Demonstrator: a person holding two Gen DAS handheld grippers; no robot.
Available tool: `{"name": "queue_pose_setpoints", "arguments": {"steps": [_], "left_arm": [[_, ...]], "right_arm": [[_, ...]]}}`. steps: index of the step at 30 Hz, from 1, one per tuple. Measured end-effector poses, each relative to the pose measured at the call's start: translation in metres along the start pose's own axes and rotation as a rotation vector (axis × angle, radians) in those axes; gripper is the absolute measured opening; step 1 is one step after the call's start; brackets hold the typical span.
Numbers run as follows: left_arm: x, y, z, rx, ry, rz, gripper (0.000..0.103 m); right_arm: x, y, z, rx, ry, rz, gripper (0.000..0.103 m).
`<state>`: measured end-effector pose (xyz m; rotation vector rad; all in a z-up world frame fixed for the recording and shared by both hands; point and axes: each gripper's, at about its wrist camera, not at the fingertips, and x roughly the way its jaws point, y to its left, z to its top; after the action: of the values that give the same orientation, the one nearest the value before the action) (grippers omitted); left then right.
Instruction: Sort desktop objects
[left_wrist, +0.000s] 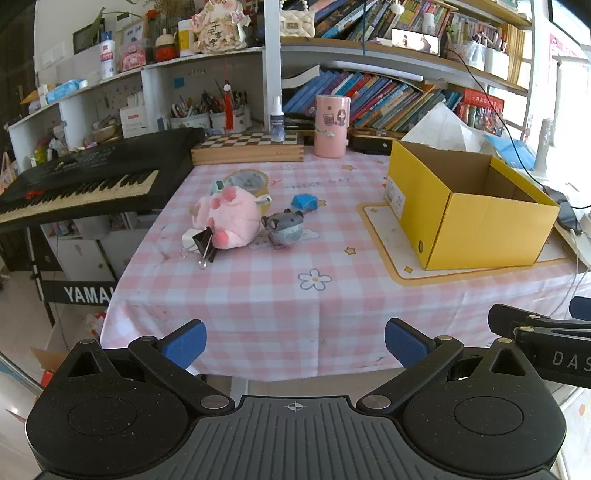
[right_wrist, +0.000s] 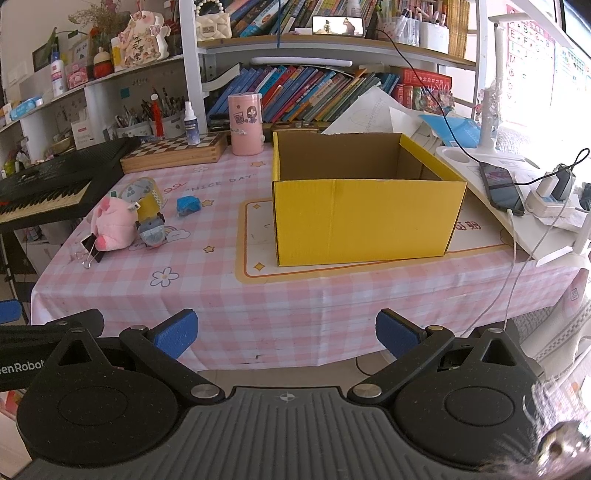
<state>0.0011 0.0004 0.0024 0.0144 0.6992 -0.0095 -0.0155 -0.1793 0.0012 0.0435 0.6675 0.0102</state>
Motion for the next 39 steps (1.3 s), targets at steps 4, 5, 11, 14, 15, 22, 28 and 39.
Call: {"name": "queue_pose_setpoints", "arguments": {"steps": [4,5,11,14,15,22,28,39], "left_arm": [[0.0011,0.0018,0.0000,-0.002,0.001,0.001,0.103],[0.0011,0.0024,0.0001,-0.003,0.001,0.001,0.103],[0.0012,0.0026,0.0000,-0.001,0.002,0.000,0.103],[0.0016,0.0033,-0.0001,0.002,0.004,-0.001,0.103],[0.0016,0.0032,-0.0001,0.002,0.003,-0.001,0.103],[0.0020,0.0031,-0.0007,0.004,0.001,-0.002,0.103],[0.0020,0.0021,-0.0007,0.004,0.001,-0.002,0.103],[0.0015,0.0022,-0.0006,0.003,0.002,-0.002,0.103]], "right_arm": [[-0.0015,-0.0022,0.0016,0.001,-0.001,-0.001,0.103],[-0.0013,-0.0020,0.0015,0.001,0.000,-0.001,0.103],[-0.0013,-0.0020,0.0016,0.002,0.000,-0.001,0.103],[-0.0015,-0.0020,0.0015,0.002,0.000,-0.001,0.103],[-0.0012,-0.0020,0.0012,0.002,-0.001,-0.001,0.103],[-0.0028,-0.0032,0.0027,0.002,-0.001,-0.001,0.103],[-0.0028,-0.0031,0.0025,0.001,-0.002,-0.001,0.103],[-0.0019,-0.0032,0.0021,0.000,-0.005,0.003,0.103]]}}
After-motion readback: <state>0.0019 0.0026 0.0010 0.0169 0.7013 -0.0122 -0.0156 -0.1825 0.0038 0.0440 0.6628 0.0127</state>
